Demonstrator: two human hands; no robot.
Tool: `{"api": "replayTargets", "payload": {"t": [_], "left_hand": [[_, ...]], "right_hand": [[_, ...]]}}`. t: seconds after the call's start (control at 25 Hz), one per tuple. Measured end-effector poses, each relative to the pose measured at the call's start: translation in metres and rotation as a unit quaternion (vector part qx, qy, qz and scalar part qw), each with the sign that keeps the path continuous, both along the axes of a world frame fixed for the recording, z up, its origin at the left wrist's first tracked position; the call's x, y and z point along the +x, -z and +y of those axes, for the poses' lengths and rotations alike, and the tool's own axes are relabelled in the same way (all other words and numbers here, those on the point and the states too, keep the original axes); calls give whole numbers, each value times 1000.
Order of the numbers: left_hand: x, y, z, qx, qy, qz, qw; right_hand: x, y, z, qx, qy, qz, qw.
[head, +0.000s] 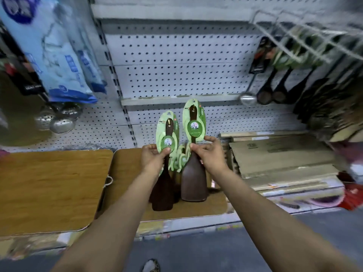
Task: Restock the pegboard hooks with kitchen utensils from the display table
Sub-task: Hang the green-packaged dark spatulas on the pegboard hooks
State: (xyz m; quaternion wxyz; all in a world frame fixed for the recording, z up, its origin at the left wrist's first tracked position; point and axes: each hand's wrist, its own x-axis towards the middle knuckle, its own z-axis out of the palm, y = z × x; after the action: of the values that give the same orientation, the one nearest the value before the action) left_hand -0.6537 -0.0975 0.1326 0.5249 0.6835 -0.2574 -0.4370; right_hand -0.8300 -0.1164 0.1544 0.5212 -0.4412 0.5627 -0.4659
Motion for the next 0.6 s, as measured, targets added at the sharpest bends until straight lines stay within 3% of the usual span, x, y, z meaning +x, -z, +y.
{"api": "replayTargets", "payload": {"t": [0.36, 0.6], "left_hand": [[-247, -79, 67, -92, 58, 11, 994], [-333, -118, 55, -110, 123, 27, 986]], "right_hand": [[-261, -64, 65, -50, 7, -80, 996], [-355, -93, 52, -68, 69, -91, 991]]}}
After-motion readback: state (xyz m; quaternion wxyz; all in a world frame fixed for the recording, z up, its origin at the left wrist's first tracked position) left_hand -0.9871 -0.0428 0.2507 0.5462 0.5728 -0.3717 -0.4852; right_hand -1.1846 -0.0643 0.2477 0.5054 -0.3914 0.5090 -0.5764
